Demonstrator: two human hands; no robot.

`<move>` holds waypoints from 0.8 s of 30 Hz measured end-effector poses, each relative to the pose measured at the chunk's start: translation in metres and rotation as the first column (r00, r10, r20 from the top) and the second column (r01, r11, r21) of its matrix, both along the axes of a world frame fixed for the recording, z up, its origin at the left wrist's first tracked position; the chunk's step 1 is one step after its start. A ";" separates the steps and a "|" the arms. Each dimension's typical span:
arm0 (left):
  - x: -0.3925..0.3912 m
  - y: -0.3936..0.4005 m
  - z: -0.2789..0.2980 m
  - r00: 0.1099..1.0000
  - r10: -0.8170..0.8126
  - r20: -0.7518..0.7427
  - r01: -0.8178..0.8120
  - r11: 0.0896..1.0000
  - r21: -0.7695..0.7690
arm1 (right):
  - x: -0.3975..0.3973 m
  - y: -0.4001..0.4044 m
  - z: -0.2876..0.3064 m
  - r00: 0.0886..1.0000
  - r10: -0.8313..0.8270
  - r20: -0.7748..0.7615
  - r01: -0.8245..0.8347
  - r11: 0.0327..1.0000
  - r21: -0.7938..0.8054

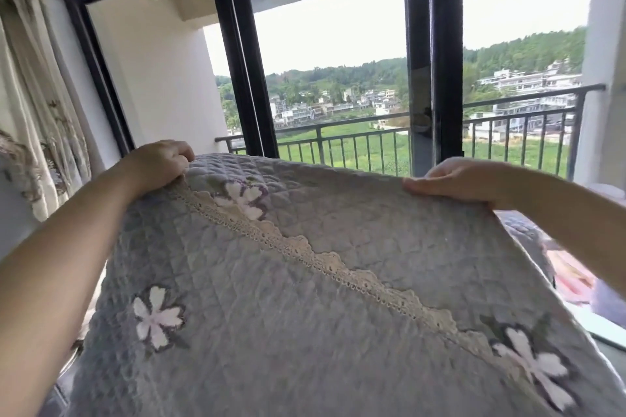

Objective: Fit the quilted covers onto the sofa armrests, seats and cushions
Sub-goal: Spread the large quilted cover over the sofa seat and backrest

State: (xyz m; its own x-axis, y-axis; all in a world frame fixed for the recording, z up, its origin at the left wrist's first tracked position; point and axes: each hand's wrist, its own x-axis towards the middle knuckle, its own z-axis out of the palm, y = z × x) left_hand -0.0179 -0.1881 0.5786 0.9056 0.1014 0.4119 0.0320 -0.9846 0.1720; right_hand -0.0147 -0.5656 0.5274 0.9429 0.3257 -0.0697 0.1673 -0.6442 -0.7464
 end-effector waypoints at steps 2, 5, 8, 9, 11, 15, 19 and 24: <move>0.001 -0.006 0.000 1.000 0.006 -0.016 -0.005 1.000 0.010 | 0.011 -0.001 0.015 0.969 -0.134 0.207 0.136 0.991 0.003; 0.001 -0.010 0.001 0.999 0.015 -0.031 -0.014 1.000 0.015 | 0.041 0.000 0.014 0.932 -0.203 0.301 0.167 0.976 0.142; 0.000 -0.012 0.001 0.998 0.035 -0.048 -0.034 0.999 0.019 | 0.074 0.012 -0.025 0.929 -0.154 0.336 0.138 0.988 0.072; 0.000 -0.012 0.001 0.998 0.034 -0.053 -0.033 0.999 0.023 | 0.083 0.019 -0.043 0.936 -0.117 0.332 0.124 0.992 0.000; 0.001 -0.013 0.000 0.998 0.025 -0.053 -0.023 0.999 0.039 | 0.098 0.032 -0.071 0.962 -0.036 0.270 0.073 0.989 -0.128; 0.006 -0.016 0.005 0.993 0.035 -0.111 -0.027 0.997 0.070 | 0.102 0.033 -0.083 0.989 0.029 0.146 0.004 0.975 -0.222; 0.020 -0.043 0.027 0.957 0.180 -0.227 -0.111 0.952 0.286 | 0.091 0.019 -0.089 0.974 0.016 0.228 0.019 0.989 -0.149; 0.052 -0.113 0.014 0.929 0.049 -0.368 0.118 0.901 0.418 | 0.066 0.007 -0.091 0.953 -0.015 0.301 0.049 0.993 -0.104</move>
State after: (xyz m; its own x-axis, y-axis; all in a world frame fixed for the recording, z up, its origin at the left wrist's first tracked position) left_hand 0.0344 -0.3015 0.5926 0.9978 -0.0419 0.0515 -0.0258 -0.9594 -0.2809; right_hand 0.0512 -0.5588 0.4369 0.9356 0.3012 0.1844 0.3505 -0.7272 -0.5902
